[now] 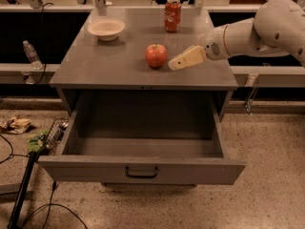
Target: Place apple into top drawer
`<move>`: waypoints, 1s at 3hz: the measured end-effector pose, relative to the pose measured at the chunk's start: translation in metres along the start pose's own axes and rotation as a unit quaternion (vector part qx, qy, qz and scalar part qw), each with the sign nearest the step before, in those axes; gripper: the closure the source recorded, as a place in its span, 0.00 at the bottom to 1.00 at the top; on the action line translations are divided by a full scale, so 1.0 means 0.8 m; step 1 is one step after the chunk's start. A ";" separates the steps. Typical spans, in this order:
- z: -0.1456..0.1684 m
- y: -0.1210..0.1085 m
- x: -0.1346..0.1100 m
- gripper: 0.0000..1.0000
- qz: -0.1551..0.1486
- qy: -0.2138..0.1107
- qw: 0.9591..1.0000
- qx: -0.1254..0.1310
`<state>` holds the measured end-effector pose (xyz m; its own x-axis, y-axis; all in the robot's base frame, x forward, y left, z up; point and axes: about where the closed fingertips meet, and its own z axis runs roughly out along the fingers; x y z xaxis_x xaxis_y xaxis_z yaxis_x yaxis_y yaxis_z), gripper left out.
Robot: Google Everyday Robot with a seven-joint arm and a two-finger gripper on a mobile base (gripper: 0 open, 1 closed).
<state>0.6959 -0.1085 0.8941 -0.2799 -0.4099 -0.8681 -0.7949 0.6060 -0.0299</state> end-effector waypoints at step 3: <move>0.099 0.004 -0.020 0.00 -0.059 -0.023 0.998 -0.013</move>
Offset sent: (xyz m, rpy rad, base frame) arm 0.0537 0.0641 -0.0227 -0.0506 -0.1578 0.0757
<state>0.7408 -0.0461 0.8689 -0.1601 -0.4454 -0.8809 -0.8345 0.5378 -0.1202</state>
